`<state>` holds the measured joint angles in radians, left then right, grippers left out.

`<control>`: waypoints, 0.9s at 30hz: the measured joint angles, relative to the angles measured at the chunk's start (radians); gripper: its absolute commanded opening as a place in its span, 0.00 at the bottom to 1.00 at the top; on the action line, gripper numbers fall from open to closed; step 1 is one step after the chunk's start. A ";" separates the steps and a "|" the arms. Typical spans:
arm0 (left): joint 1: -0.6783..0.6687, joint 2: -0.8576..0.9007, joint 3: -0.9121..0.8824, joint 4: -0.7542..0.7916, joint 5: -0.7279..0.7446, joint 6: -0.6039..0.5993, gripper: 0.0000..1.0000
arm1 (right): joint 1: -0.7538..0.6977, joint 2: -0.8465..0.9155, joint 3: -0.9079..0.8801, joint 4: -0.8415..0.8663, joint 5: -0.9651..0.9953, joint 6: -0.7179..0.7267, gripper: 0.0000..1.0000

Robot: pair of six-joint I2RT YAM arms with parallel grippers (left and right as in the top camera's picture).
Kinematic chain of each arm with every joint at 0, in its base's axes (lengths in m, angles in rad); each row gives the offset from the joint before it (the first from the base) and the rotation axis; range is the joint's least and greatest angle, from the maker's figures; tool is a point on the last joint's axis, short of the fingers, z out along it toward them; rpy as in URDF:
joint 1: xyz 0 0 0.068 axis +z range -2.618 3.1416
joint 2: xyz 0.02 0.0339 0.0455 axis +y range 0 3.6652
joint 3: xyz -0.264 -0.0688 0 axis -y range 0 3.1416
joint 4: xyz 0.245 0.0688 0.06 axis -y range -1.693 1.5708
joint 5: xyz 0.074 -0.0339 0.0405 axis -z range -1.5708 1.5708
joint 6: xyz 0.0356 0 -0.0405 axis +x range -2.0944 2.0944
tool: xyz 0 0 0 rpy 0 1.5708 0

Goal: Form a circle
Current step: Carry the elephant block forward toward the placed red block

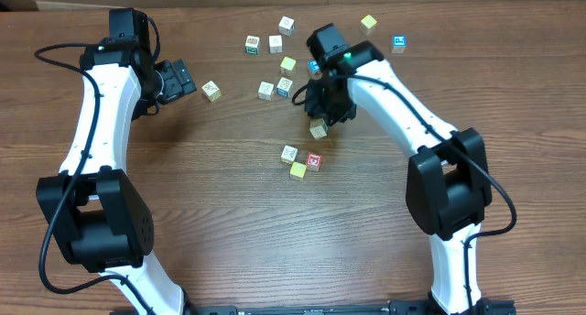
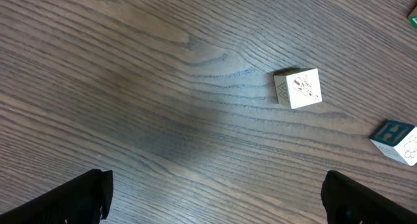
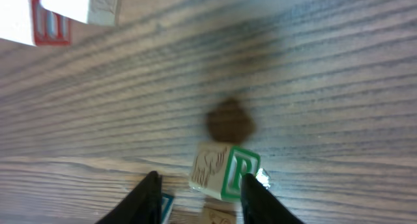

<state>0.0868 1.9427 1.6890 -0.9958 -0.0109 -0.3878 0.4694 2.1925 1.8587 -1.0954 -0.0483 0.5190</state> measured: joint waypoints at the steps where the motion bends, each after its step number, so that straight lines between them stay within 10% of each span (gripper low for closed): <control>1: 0.000 0.000 0.000 0.000 0.000 0.000 0.99 | 0.008 0.000 -0.009 0.005 0.014 0.000 0.39; 11: 0.000 0.000 0.000 0.000 0.000 0.000 1.00 | 0.029 0.000 -0.057 0.053 0.083 0.001 0.56; 27: 0.000 0.000 0.000 0.000 0.000 0.000 0.99 | -0.006 0.000 -0.061 -0.075 0.187 0.137 0.55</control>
<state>0.0868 1.9427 1.6890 -0.9958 -0.0105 -0.3878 0.4629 2.1925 1.7973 -1.1706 0.1383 0.6559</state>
